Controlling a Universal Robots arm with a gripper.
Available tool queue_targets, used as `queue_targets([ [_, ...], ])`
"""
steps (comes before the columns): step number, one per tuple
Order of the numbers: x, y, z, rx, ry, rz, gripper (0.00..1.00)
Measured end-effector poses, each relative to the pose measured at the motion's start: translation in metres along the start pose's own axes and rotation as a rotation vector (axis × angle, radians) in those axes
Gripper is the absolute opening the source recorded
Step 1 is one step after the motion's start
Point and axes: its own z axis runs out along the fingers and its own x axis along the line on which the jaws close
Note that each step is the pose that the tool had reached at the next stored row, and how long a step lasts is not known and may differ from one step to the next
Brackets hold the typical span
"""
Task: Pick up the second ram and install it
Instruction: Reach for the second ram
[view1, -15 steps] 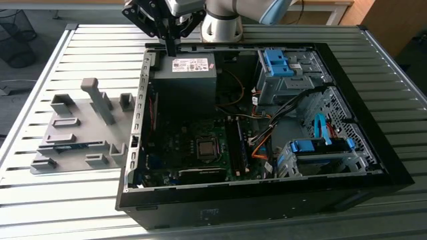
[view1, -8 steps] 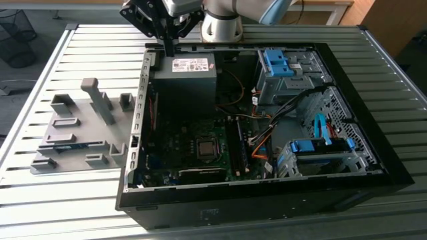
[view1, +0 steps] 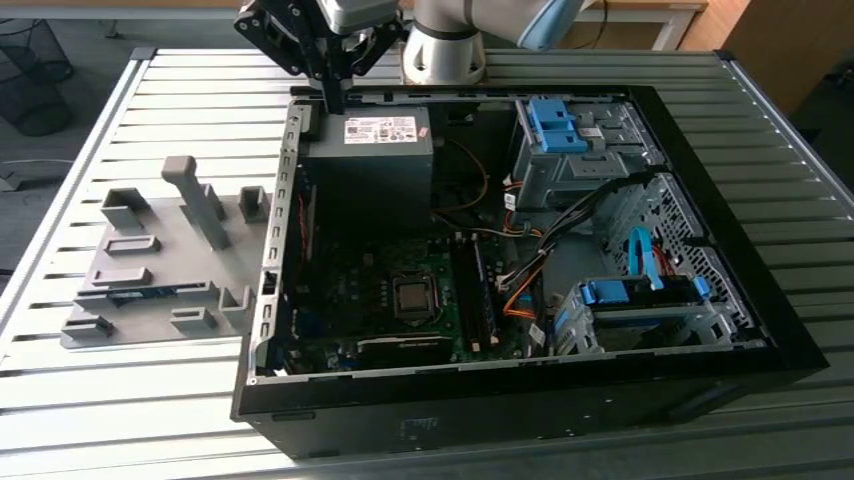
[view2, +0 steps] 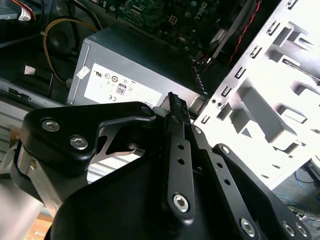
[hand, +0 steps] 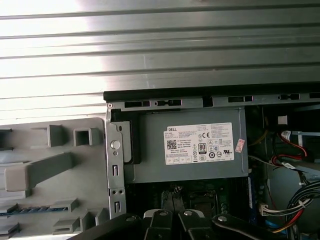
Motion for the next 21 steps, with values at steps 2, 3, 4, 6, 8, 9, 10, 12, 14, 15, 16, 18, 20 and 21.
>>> queue_targets([
  [2, 0.001, -0.0001, 0.0001, 0.0, 0.0, 0.0, 0.11],
  [3, 0.0015, -0.0001, 0.0002, 0.0, 0.0, 0.0, 0.11],
  [4, 0.002, -0.0002, 0.0002, 0.0, 0.0, 0.0, 0.11],
  [6, 0.0031, -0.0002, 0.0003, 0.0, 0.0, 0.0, 0.11],
  [8, 0.0041, -0.0003, 0.0004, 0.0, 0.0, 0.0, 0.11],
  [9, 0.0046, -0.0004, 0.0004, 0.0, 0.0, 0.0, 0.11],
  [10, 0.0051, -0.0004, 0.0004, 0.0, 0.0001, 0.0, 0.11],
  [12, 0.0062, -0.0005, 0.0005, 0.0, 0.0, 0.0, 0.11],
  [14, 0.0072, -0.0006, 0.0006, 0.0001, 0.0001, 0.0, 0.11],
  [15, 0.0077, -0.0006, 0.0007, 0.0001, 0.0001, 0.0, 0.11],
  [16, 0.0082, -0.0007, 0.0007, 0.0, 0.0001, 0.0, 0.11],
  [18, 0.0093, -0.0007, 0.0008, 0.0, 0.0, 0.0, 0.11],
  [20, 0.0104, -0.0008, 0.0009, 0.0001, 0.0001, 0.0, 0.11],
  [21, 0.011, -0.0009, 0.0009, 0.0, 0.0, 0.0, 0.11],
])
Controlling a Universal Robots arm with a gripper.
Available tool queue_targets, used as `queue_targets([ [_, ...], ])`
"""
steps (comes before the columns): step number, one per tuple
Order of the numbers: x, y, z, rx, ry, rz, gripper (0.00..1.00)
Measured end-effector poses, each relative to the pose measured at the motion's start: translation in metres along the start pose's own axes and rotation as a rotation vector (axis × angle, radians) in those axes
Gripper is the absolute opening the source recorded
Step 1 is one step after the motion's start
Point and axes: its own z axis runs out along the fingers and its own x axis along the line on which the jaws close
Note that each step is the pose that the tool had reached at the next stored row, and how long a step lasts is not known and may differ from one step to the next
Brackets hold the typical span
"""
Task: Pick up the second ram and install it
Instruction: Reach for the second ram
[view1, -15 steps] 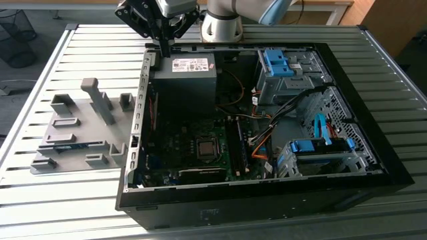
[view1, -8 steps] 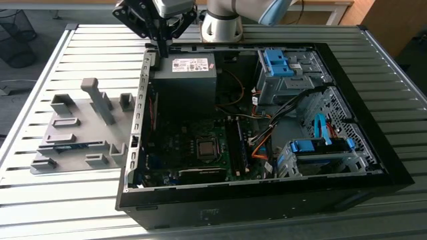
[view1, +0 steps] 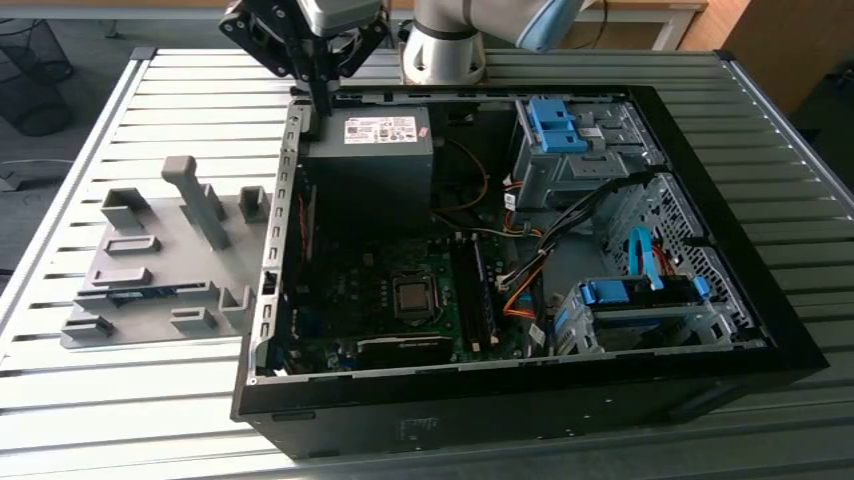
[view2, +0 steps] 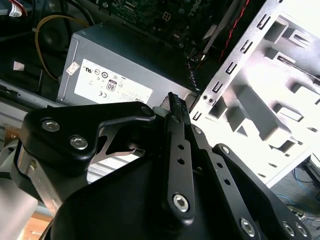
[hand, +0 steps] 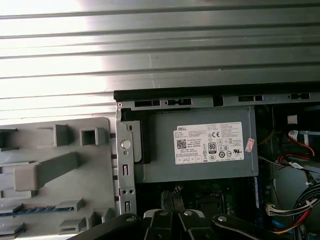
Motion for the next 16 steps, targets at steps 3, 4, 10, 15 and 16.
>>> queue_targets([
  [3, 0.0015, -0.0001, 0.0001, 0.0, 0.0, 0.0, 0.11],
  [4, 0.002, -0.0002, 0.0002, 0.0, 0.0001, 0.0, 0.11],
  [10, 0.0051, -0.0004, 0.0005, 0.0, 0.0001, 0.0, 0.11],
  [15, 0.0077, -0.0006, 0.0007, 0.0, 0.0001, 0.0, 0.11],
  [16, 0.0082, -0.0007, 0.0008, 0.0, 0.0001, 0.0, 0.11],
])
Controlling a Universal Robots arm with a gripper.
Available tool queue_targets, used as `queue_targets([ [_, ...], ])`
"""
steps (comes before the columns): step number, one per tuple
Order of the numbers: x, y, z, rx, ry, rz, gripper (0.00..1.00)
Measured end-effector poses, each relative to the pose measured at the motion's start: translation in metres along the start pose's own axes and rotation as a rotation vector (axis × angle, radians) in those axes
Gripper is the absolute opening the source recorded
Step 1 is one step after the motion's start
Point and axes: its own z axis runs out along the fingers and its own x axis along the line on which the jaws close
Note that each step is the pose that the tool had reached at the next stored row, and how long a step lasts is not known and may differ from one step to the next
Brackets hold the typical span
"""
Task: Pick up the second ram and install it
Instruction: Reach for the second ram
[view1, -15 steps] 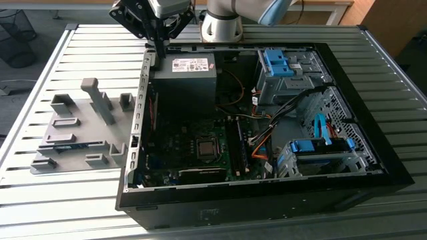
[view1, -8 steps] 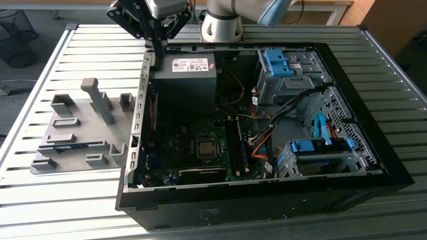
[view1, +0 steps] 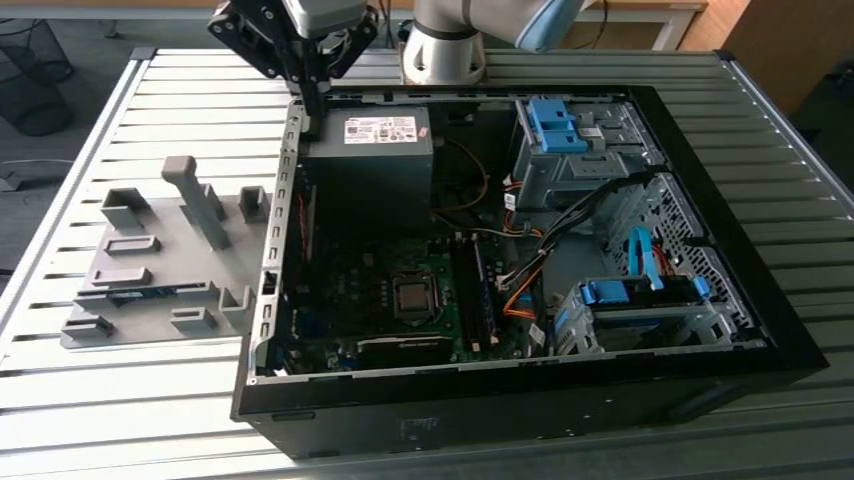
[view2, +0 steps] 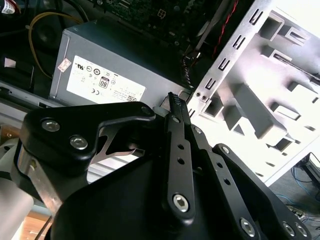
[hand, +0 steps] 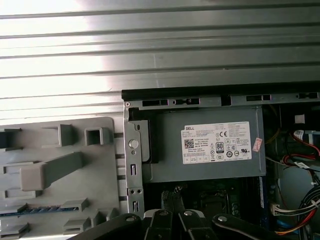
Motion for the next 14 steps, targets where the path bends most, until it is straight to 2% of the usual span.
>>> queue_targets([
  [14, 0.0077, -0.0006, 0.0006, 0.0001, 0.0001, 0.0, 0.11],
])
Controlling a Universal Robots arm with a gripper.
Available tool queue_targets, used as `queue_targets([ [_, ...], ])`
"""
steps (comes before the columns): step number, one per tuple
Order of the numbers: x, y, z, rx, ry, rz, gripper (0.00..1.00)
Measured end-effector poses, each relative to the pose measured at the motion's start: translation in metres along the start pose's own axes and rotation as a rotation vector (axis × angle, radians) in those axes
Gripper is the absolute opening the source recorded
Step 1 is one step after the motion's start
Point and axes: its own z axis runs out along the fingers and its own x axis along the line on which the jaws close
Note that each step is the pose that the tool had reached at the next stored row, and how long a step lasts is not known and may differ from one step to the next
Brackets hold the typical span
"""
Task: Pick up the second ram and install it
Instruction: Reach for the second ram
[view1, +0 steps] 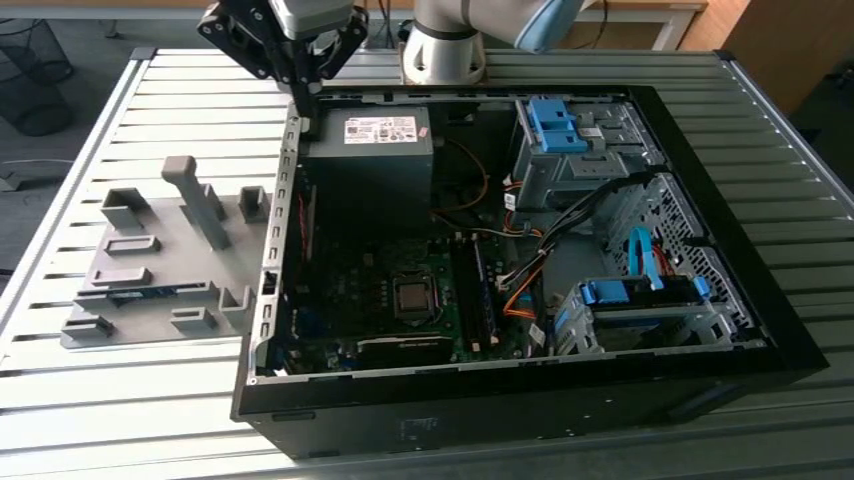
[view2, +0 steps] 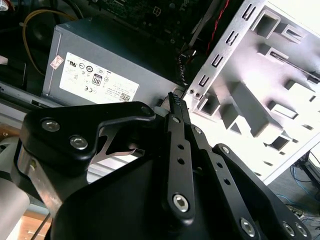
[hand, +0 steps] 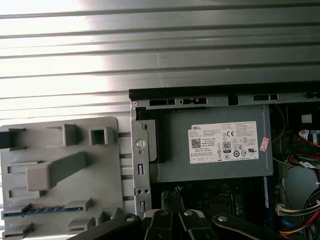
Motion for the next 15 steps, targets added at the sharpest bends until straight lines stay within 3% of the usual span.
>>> queue_targets([
  [15, 0.011, -0.0009, 0.0006, 0.0001, 0.0, 0.0, 0.11],
])
